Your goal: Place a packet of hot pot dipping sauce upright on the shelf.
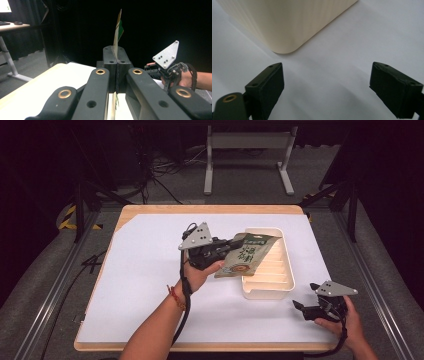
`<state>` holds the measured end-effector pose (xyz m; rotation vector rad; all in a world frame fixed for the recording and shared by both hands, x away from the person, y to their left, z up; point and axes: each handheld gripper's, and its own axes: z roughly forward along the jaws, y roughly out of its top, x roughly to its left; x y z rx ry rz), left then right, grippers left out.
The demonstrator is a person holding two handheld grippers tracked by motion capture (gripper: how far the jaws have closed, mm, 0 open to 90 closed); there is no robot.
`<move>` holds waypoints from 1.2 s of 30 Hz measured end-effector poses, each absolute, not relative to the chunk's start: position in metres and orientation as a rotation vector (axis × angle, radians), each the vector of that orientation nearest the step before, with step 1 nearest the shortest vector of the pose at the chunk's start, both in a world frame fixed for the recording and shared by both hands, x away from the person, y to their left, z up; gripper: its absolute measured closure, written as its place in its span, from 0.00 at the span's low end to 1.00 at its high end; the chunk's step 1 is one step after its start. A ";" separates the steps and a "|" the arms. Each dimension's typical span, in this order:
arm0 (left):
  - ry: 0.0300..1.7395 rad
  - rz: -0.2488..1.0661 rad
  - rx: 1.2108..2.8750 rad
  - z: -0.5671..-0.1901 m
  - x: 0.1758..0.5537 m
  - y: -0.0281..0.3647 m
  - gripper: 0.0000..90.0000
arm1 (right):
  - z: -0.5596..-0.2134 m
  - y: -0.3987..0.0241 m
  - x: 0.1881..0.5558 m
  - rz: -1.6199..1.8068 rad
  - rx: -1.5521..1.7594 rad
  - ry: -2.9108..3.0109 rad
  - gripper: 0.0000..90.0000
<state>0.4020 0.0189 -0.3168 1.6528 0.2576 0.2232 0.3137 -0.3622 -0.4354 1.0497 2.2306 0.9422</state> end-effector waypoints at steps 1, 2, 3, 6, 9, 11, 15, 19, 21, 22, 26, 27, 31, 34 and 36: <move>0.252 0.222 1.651 -0.317 0.402 0.014 1.00 | -0.436 -0.362 0.314 0.943 1.049 2.230 0.14; 0.246 0.227 1.659 -0.318 0.402 0.009 1.00 | -0.436 -0.362 0.314 0.944 1.051 2.230 0.14; 0.245 0.220 1.658 -0.318 0.403 0.004 1.00 | -0.436 -0.362 0.314 0.944 1.051 2.230 0.14; 0.237 0.205 1.658 -0.321 0.406 -0.007 1.00 | -0.436 -0.363 0.314 0.943 1.050 2.231 0.14; 0.235 0.195 1.654 -0.323 0.408 -0.013 1.00 | -0.436 -0.363 0.314 0.945 1.051 2.229 0.14; 0.235 0.177 1.648 -0.326 0.410 -0.019 1.00 | -0.436 -0.363 0.314 0.945 1.052 2.228 0.14; 0.227 0.161 1.649 -0.331 0.413 -0.031 1.00 | -0.436 -0.363 0.314 0.941 1.047 2.231 0.14; 0.224 0.141 1.645 -0.337 0.414 -0.047 1.00 | -0.437 -0.363 0.314 0.938 1.047 2.234 0.14; 0.225 0.137 1.645 -0.338 0.415 -0.050 1.00 | -0.437 -0.363 0.314 0.937 1.046 2.236 0.14; 0.225 0.137 1.641 -0.339 0.415 -0.053 1.00 | -0.437 -0.363 0.313 0.937 1.045 2.236 0.14; 0.226 0.116 1.627 -0.343 0.419 -0.062 1.00 | -0.437 -0.363 0.313 0.936 1.045 2.238 0.14; 0.229 0.114 1.623 -0.345 0.420 -0.065 1.00 | -0.438 -0.363 0.313 0.936 1.046 2.238 0.14; 0.234 0.091 1.595 -0.351 0.422 -0.073 1.00 | -0.438 -0.363 0.314 0.935 1.046 2.241 0.14; 0.239 0.071 1.581 -0.359 0.424 -0.076 1.00 | -0.439 -0.362 0.314 0.936 1.043 2.244 0.14; 0.245 0.047 1.568 -0.365 0.425 -0.076 1.00 | -0.439 -0.362 0.314 0.936 1.041 2.245 0.14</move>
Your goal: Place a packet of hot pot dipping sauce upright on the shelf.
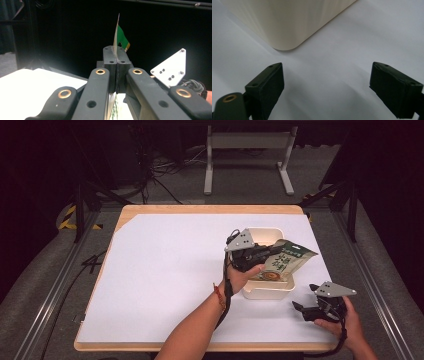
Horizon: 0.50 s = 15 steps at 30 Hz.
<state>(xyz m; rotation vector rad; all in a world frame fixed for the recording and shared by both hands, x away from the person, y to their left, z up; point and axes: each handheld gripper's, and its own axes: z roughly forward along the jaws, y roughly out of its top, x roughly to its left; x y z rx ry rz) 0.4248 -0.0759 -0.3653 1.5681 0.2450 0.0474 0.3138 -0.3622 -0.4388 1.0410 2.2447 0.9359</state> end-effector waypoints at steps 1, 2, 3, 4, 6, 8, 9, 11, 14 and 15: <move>0.258 0.042 1.565 -0.370 0.426 -0.074 1.00 | -0.439 -0.362 0.314 0.936 1.039 2.246 0.14; 0.258 0.042 1.565 -0.370 0.426 -0.074 1.00 | -0.439 -0.362 0.314 0.936 1.039 2.246 0.14; 0.263 0.033 1.560 -0.374 0.426 -0.073 1.00 | -0.439 -0.362 0.314 0.932 1.038 2.247 0.14; 0.265 0.028 1.560 -0.378 0.427 -0.070 1.00 | -0.439 -0.361 0.314 0.933 1.039 2.246 0.14; 0.268 0.025 1.554 -0.380 0.427 -0.068 1.00 | -0.439 -0.361 0.314 0.933 1.037 2.248 0.14; 0.277 0.011 1.555 -0.387 0.428 -0.060 1.00 | -0.439 -0.361 0.314 0.932 1.039 2.249 0.14; 0.280 0.018 1.559 -0.389 0.428 -0.058 1.00 | -0.439 -0.361 0.314 0.930 1.041 2.249 0.14; 0.281 0.021 1.569 -0.390 0.428 -0.055 1.00 | -0.440 -0.360 0.314 0.929 1.040 2.249 0.14; 0.269 0.042 1.598 -0.393 0.425 -0.048 1.00 | -0.439 -0.360 0.314 0.930 1.038 2.251 0.14; 0.262 0.047 1.604 -0.393 0.425 -0.046 1.00 | -0.439 -0.360 0.314 0.928 1.041 2.249 0.14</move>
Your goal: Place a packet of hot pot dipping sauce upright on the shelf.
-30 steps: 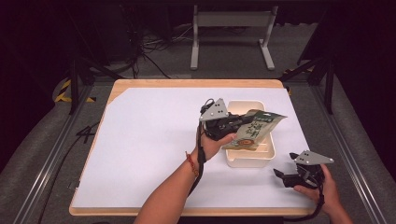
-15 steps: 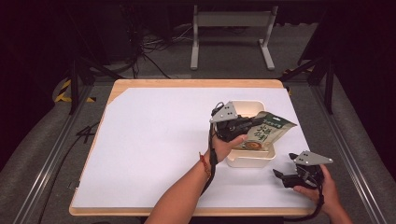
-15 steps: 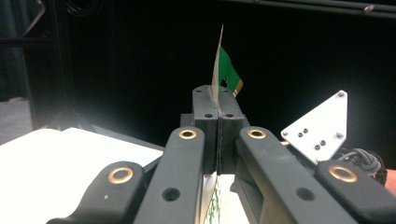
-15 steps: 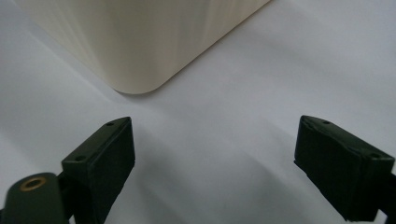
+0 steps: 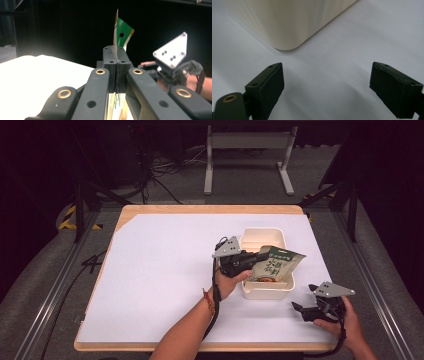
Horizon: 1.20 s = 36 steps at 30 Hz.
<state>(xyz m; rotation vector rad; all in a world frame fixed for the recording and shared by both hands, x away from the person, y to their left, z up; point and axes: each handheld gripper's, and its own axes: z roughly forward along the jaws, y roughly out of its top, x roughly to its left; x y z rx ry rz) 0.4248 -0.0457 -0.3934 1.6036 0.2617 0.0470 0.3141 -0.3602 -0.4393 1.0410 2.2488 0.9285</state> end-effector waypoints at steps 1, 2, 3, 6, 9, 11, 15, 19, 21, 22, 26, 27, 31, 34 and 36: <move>0.259 0.048 1.608 -0.393 0.424 -0.044 1.00 | -0.439 -0.360 0.314 0.931 1.043 2.249 0.14; 0.255 0.054 1.618 -0.393 0.423 -0.043 1.00 | -0.440 -0.360 0.314 0.931 1.042 2.250 0.14; 0.250 0.069 1.638 -0.393 0.422 -0.043 0.99 | -0.440 -0.360 0.314 0.927 1.040 2.251 0.14; 0.258 0.075 1.649 -0.396 0.422 -0.040 0.99 | -0.439 -0.359 0.314 0.928 1.034 2.251 0.14; 0.269 0.077 1.651 -0.397 0.424 -0.037 1.00 | -0.440 -0.359 0.314 0.928 1.037 2.250 0.14; 0.269 0.081 1.659 -0.397 0.424 -0.036 0.99 | -0.440 -0.359 0.314 0.928 1.036 2.251 0.14; 0.271 0.095 1.668 -0.397 0.423 -0.036 0.99 | -0.440 -0.359 0.314 0.926 1.037 2.252 0.14; 0.272 0.108 1.679 -0.396 0.422 -0.037 0.97 | -0.440 -0.359 0.314 0.927 1.035 2.252 0.14; 0.272 0.105 1.689 -0.396 0.422 -0.037 0.96 | -0.440 -0.359 0.314 0.926 1.034 2.252 0.14; 0.272 0.110 1.698 -0.396 0.423 -0.037 0.96 | -0.440 -0.359 0.314 0.927 1.034 2.252 0.14; 0.268 0.120 1.714 -0.396 0.422 -0.038 0.95 | -0.440 -0.359 0.314 0.926 1.033 2.253 0.14; 0.269 0.124 1.718 -0.395 0.422 -0.038 0.95 | -0.440 -0.358 0.314 0.925 1.034 2.253 0.14; 0.261 0.134 1.733 -0.394 0.422 -0.039 0.95 | -0.440 -0.358 0.314 0.924 1.032 2.254 0.14; 0.259 0.147 1.743 -0.392 0.421 -0.040 0.94 | -0.439 -0.358 0.314 0.926 1.030 2.254 0.14; 0.253 0.156 1.750 -0.390 0.420 -0.040 0.93 | -0.439 -0.358 0.314 0.927 1.031 2.251 0.14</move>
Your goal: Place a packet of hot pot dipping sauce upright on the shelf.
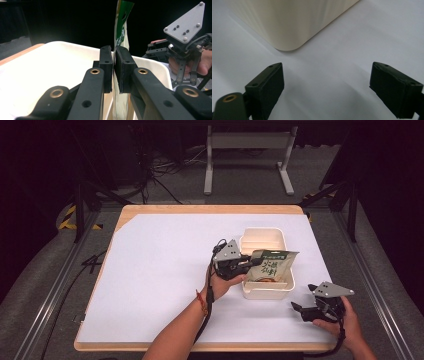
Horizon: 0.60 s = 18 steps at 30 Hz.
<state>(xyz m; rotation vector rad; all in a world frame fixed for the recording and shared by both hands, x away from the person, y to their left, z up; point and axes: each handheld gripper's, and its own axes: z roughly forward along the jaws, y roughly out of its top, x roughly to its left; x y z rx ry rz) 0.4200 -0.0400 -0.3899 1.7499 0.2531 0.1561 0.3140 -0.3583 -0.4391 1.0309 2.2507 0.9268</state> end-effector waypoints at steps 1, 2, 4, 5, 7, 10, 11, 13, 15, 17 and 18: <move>0.247 0.167 1.757 -0.389 0.420 -0.040 0.92 | -0.439 -0.358 0.314 0.928 1.031 2.250 0.14; 0.255 0.170 1.761 -0.387 0.419 -0.040 0.91 | -0.439 -0.358 0.314 0.928 1.029 2.250 0.14; 0.253 0.185 1.771 -0.384 0.417 -0.040 0.87 | -0.439 -0.358 0.314 0.926 1.023 2.248 0.14; 0.245 0.195 1.777 -0.383 0.416 -0.040 0.86 | -0.439 -0.358 0.313 0.926 1.020 2.247 0.14; 0.243 0.212 1.788 -0.381 0.416 -0.040 0.85 | -0.438 -0.358 0.313 0.925 1.019 2.245 0.14; 0.240 0.232 1.802 -0.378 0.413 -0.040 0.82 | -0.438 -0.357 0.313 0.924 1.013 2.241 0.14; 0.246 0.240 1.809 -0.377 0.412 -0.039 0.80 | -0.438 -0.357 0.313 0.924 1.014 2.241 0.14; 0.241 0.254 1.825 -0.376 0.411 -0.038 0.78 | -0.438 -0.357 0.312 0.924 1.013 2.240 0.14; 0.246 0.289 1.845 -0.373 0.408 -0.038 0.74 | -0.437 -0.356 0.312 0.921 1.010 2.241 0.14; 0.249 0.303 1.850 -0.370 0.407 -0.036 0.67 | -0.437 -0.356 0.312 0.920 1.008 2.240 0.14; 0.249 0.303 1.850 -0.370 0.407 -0.036 0.65 | -0.437 -0.356 0.312 0.920 1.008 2.239 0.14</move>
